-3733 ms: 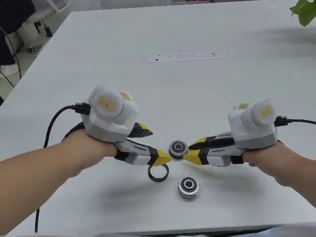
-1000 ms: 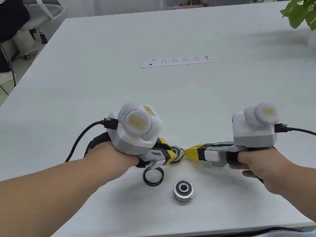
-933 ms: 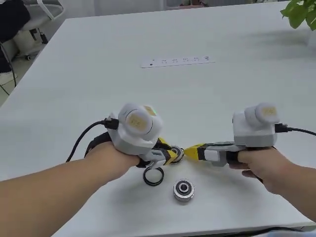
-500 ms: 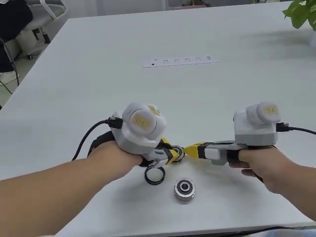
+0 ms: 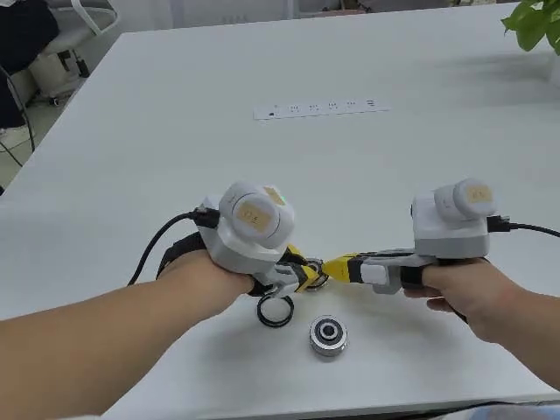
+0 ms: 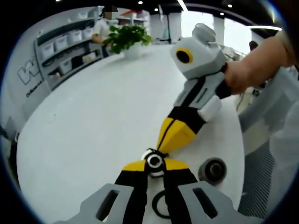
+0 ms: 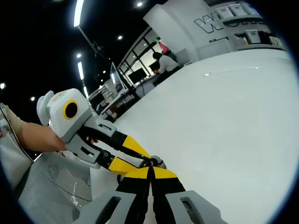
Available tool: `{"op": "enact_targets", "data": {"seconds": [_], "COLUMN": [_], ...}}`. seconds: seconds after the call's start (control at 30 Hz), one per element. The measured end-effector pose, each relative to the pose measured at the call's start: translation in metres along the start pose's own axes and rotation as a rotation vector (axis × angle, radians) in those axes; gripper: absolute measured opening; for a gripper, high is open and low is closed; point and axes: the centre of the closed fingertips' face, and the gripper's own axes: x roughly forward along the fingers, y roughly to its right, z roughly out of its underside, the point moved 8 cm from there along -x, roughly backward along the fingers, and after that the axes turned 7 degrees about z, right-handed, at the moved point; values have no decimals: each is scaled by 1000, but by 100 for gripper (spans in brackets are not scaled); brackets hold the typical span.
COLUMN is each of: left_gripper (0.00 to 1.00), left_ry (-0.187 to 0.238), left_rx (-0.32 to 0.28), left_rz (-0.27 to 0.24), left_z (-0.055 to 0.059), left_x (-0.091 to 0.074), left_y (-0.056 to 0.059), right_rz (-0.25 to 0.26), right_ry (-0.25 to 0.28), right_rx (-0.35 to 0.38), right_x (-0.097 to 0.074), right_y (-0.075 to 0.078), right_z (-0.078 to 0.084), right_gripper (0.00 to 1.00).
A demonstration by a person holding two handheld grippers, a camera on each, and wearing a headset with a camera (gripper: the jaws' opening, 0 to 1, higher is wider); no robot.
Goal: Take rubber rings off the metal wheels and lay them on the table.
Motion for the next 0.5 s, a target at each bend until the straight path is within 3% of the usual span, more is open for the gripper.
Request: {"op": "enact_targets", "data": {"seconds": [0.1,0.13,0.17,0.23,0.37,0.5], "left_gripper": [12,12,12,12,12,12], "left_ry": [1,-2,1,7,10,15], "left_rx": [1,-1,1,-5,-13,-10], "left_rz": [0,0,-3,-4,-6,-9], "left_z": [0,1,1,2,2,2], "left_x": [0,0,0,1,1,1], "left_y": [0,1,1,1,1,1], "right_rz": [-27,-89,-94,-79,-77,-30], "right_ry": [5,61,32,17,20,11], "right_rx": [-7,16,48,-12,14,11], "right_x": [2,4,2,3,3,0], "right_y": [-5,-11,-15,-14,-11,-2], "right_z": [-2,-9,-8,-9,-7,-4], "right_gripper": [0,0,0,0,0,0]}}
